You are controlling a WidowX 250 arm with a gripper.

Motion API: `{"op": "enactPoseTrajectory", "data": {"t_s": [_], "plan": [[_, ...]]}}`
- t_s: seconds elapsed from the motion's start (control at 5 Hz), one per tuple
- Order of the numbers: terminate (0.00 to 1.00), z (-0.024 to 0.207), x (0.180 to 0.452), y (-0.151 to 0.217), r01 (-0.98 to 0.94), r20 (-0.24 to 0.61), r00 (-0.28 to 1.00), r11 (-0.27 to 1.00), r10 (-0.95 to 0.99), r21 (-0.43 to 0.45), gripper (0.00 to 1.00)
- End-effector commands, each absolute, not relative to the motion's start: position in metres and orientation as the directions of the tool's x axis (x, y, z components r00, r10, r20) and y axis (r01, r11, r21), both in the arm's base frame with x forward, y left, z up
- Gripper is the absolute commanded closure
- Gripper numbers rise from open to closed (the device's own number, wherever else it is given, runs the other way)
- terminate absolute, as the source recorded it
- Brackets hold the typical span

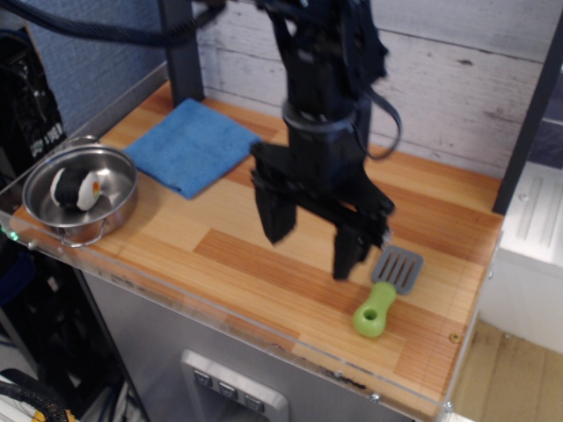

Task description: Take the green spatula and put it on the blue towel

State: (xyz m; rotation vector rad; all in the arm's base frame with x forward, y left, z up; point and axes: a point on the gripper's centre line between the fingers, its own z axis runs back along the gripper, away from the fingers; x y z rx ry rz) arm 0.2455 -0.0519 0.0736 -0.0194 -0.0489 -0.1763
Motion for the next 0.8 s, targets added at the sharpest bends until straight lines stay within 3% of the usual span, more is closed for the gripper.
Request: {"op": "enactPoseTrajectory", "data": {"t_s": [0.0,0.6], "plan": [[0.00,0.070,0.241,-0.083,0.202,0.115,0.973,0.979,-0.202,0.014,0.00],[0.00,0.019,0.250,-0.086,0.175,0.043,0.983,0.984,-0.177,0.043,0.00]]}}
